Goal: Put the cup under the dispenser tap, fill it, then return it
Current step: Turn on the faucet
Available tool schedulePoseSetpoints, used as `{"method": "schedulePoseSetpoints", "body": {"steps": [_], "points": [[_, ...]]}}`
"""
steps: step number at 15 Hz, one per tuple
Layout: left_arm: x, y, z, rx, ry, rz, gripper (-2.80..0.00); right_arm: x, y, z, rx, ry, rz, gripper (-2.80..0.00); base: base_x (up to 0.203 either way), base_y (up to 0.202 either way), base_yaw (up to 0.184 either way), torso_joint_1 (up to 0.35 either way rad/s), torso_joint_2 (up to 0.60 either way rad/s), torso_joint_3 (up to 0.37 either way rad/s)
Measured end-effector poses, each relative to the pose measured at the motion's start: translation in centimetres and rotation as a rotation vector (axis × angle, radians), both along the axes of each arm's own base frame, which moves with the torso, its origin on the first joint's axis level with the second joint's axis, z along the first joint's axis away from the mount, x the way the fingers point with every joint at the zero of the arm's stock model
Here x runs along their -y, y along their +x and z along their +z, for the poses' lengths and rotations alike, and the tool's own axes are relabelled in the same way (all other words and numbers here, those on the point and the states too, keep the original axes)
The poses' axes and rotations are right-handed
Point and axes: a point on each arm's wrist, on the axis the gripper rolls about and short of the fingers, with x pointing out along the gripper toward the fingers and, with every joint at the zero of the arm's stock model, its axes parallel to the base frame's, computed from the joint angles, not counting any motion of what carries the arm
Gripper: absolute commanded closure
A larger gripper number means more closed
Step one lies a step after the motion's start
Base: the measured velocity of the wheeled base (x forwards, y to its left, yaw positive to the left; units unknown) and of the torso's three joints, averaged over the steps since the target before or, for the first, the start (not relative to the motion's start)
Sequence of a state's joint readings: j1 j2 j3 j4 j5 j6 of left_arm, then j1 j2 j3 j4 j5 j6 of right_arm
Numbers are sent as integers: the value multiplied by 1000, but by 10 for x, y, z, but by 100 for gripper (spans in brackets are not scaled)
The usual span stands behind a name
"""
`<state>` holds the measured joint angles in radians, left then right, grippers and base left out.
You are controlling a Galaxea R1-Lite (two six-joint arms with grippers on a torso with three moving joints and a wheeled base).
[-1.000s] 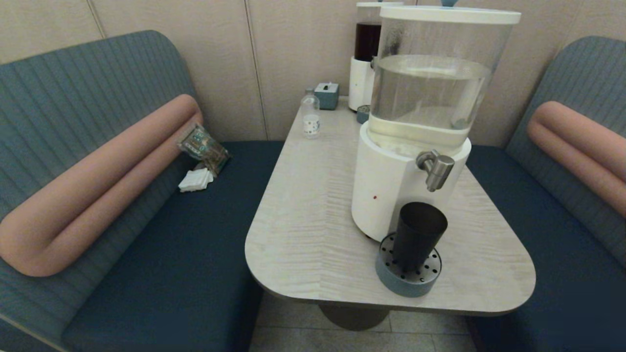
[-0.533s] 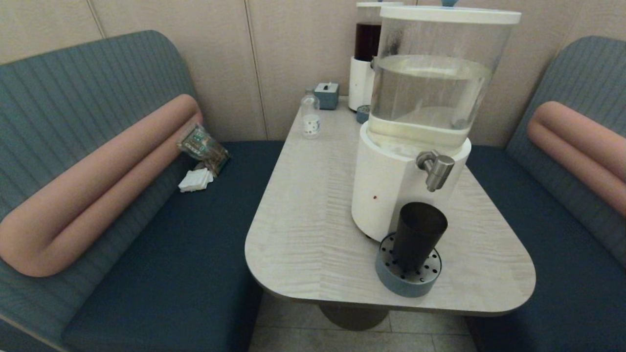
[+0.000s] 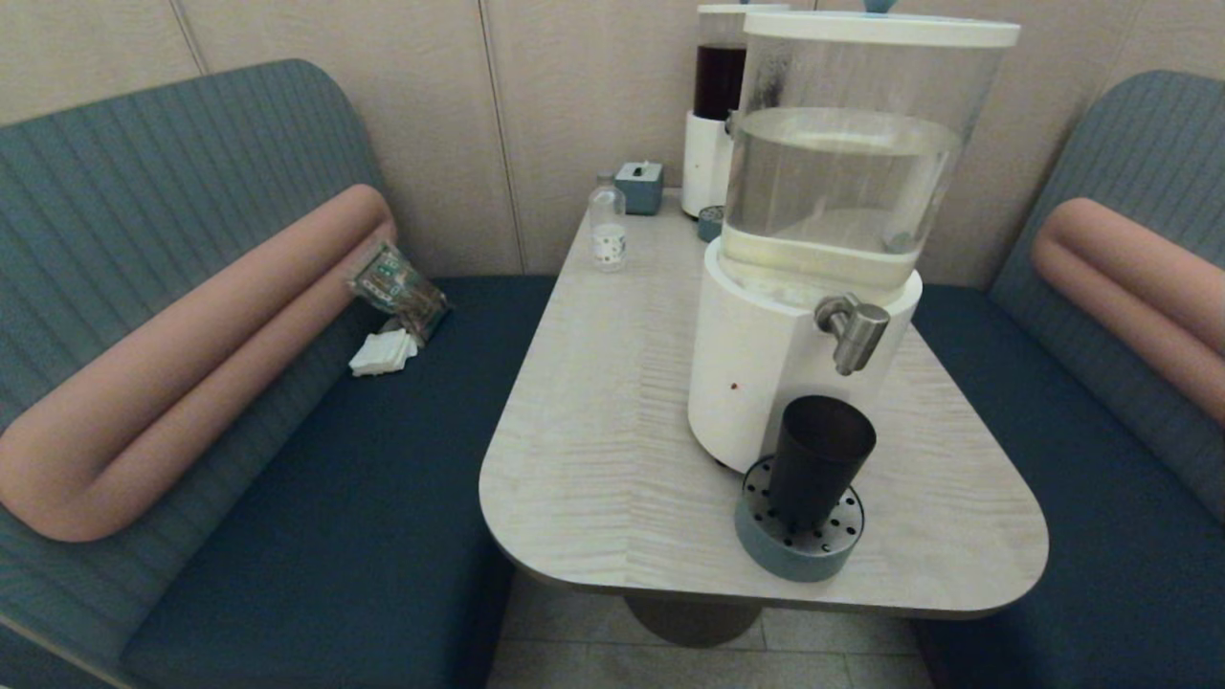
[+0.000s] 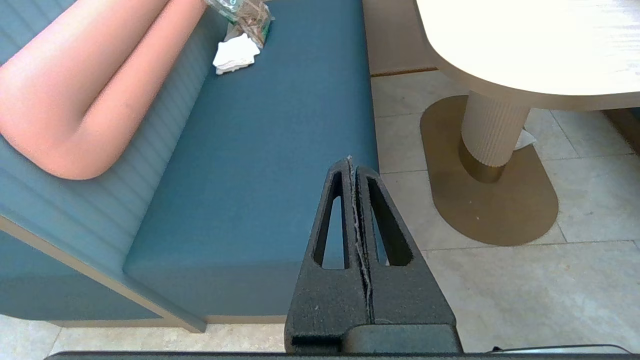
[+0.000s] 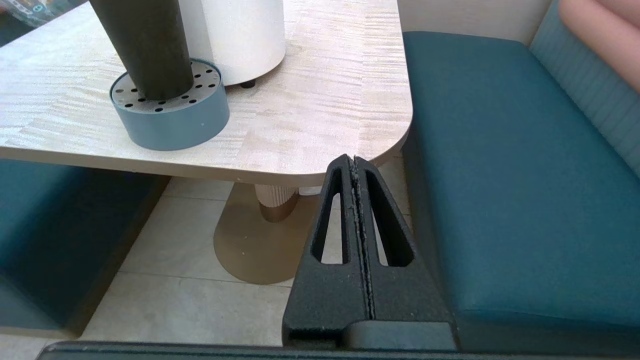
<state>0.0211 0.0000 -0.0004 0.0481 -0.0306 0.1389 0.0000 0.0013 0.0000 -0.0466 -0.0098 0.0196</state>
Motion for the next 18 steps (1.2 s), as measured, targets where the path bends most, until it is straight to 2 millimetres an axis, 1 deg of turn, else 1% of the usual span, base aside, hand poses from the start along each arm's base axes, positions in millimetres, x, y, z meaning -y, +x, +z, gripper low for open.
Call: {"method": "schedulePoseSetpoints", "body": {"steps": [4, 6, 7, 8, 9, 11, 12, 13, 14, 15, 16, 17, 18], "points": [[0, 0, 0, -1, 0, 0, 0, 0, 0, 0, -2, -3, -17, 0, 0, 0, 0, 0, 0, 0], [0, 0, 0, -2, 0, 0, 0, 1, 0, 2, 24, -3, -26, 0, 0, 0, 0, 0, 0, 0], [0, 0, 0, -2, 0, 0, 0, 1, -1, 5, 29, -4, -31, 0, 0, 0, 0, 0, 0, 0], [0, 0, 0, -2, 0, 0, 0, 1, -6, 19, 70, 2, -37, 0, 0, 0, 0, 0, 0, 0], [0, 0, 0, -2, 0, 0, 0, 1, -15, 38, 110, 8, -39, 0, 0, 0, 0, 0, 0, 0], [0, 0, 0, -2, 0, 0, 0, 1, -41, 92, 238, 28, -33, 0, 0, 0, 0, 0, 0, 0], [0, 0, 0, -3, 0, 0, 0, 1, -52, 124, 285, 37, -25, 0, 0, 0, 0, 0, 0, 0], [0, 0, 0, -3, 0, 0, 0, 1, -56, 152, 302, 42, -20, 0, 0, 0, 0, 0, 0, 0], [0, 0, 0, -3, 0, 0, 0, 1, -52, 184, 295, 46, -15, 0, 0, 0, 0, 0, 0, 0], [0, 0, 0, -2, 0, 0, 0, 1, -42, 217, 270, 51, -8, 0, 0, 0, 0, 0, 0, 0], [0, 0, 0, -3, 0, 0, 0, 1, -25, 253, 232, 54, 9, 0, 0, 0, 0, 0, 0, 0], [0, 0, 0, -3, -1, 0, 0, 1, -3, 282, 175, 57, 33, 0, 0, 0, 0, 0, 0, 0], [0, 0, 0, -2, 0, 0, 0, 0, 26, 307, 95, 59, 65, 0, 0, 0, 0, 0, 0, 0]]}}
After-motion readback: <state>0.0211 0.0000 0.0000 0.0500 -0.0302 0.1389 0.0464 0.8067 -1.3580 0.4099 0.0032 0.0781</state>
